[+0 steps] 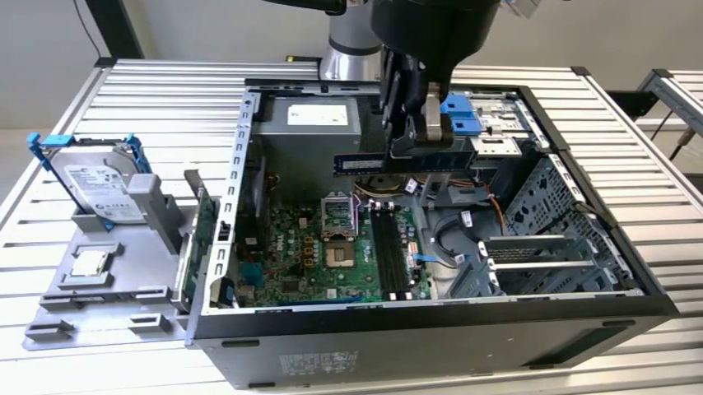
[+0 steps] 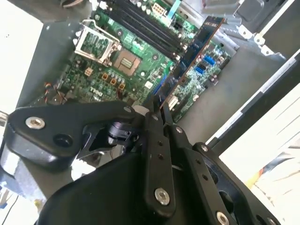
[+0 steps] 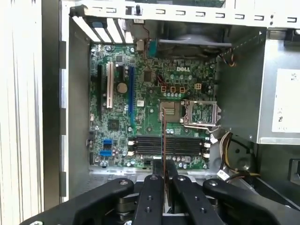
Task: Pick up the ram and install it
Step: 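Pick up the ram and move it above insertion slot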
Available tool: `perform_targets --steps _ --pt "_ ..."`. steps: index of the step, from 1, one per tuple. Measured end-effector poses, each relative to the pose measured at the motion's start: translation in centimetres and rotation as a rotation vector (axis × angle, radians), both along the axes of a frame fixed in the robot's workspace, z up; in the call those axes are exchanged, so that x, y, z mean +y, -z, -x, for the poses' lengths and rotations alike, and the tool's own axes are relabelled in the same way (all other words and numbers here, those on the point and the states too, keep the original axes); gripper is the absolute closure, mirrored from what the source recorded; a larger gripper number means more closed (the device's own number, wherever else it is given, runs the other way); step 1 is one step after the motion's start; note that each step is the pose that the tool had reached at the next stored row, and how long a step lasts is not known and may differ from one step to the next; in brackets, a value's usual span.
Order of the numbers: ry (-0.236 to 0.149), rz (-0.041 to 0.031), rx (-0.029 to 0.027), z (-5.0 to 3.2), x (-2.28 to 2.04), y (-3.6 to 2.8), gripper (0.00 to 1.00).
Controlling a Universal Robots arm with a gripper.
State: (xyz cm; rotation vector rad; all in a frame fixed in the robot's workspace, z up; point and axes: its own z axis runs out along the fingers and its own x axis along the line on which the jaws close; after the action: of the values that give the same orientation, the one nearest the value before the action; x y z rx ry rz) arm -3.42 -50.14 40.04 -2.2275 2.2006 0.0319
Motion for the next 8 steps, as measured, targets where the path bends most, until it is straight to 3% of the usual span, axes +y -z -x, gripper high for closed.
perform_targets --steps 4,8 --pt "0.000 -0.0003 -0.0001 -0.01 0.13 0.01 1.00" --pt "0.000 0.0000 -0.0001 -0.01 1.53 0.01 1.00"
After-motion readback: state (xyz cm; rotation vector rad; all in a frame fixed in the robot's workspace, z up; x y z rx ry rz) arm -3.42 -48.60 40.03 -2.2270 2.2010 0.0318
